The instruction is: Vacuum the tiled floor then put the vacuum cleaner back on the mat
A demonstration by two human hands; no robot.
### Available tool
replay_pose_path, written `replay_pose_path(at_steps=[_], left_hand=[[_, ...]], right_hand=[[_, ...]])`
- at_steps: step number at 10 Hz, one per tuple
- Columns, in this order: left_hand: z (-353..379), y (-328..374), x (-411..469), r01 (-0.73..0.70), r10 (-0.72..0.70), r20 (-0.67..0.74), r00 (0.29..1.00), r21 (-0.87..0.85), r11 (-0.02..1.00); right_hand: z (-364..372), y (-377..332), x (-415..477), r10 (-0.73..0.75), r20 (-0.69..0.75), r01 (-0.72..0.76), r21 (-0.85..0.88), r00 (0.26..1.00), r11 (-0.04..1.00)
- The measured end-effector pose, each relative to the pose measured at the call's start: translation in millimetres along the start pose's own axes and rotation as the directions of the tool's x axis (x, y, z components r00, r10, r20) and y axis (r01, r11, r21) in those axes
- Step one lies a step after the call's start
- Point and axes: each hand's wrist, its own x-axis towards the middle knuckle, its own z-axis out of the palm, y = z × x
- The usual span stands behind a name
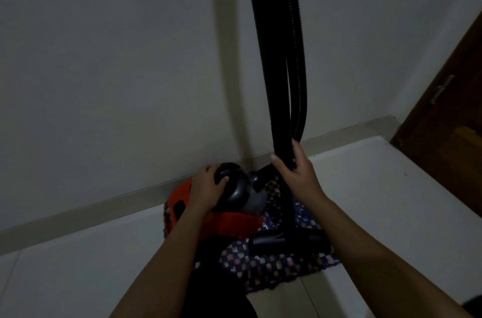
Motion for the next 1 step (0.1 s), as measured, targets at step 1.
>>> replay_pose_path(at_steps=[1], left_hand=[[-2.3,3.0,-41.6,0.056,-0.077,-0.122,0.990,-0.171,0.984]], right_hand=[[-11.6,29.0,-30.8,0.151,0.017,-0.150,-0.042,0.988,0.988]])
